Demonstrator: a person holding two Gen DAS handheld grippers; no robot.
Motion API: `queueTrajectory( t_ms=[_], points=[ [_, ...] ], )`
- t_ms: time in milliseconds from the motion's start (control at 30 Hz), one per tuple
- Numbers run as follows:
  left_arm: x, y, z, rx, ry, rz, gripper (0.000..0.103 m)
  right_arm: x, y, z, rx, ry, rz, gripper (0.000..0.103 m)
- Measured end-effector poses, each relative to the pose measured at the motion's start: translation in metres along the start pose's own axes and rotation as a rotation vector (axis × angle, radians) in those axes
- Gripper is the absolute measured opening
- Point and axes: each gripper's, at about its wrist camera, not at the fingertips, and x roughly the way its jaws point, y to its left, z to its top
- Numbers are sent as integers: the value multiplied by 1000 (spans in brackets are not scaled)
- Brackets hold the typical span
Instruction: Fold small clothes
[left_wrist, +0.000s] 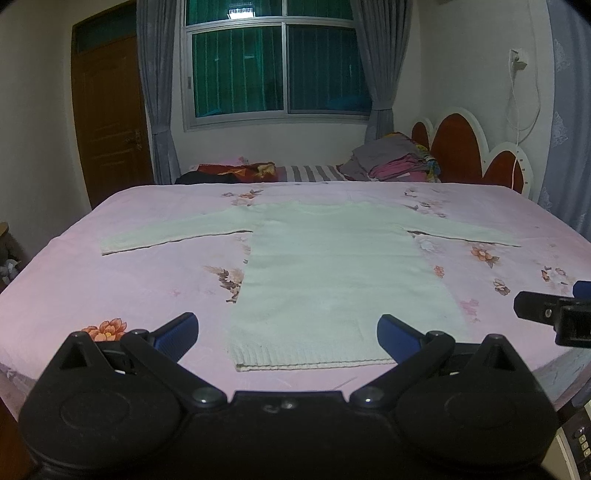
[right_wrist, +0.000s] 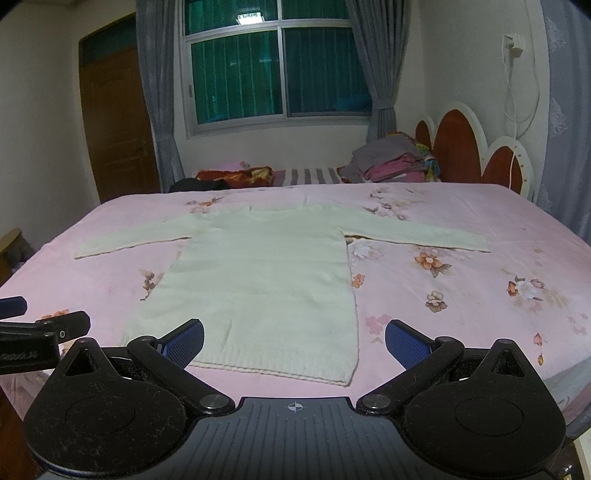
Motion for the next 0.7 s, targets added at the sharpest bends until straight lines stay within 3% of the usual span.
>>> queueTrajectory(
  t_ms=[333,700],
  points=[
    [34,14,18,6,-4,-11,103,32,-5,19,31,-14,-39,103],
    [106,32,68,-11,-20,-59,103,103,-17,65,91,-32,-94,103]
  ],
)
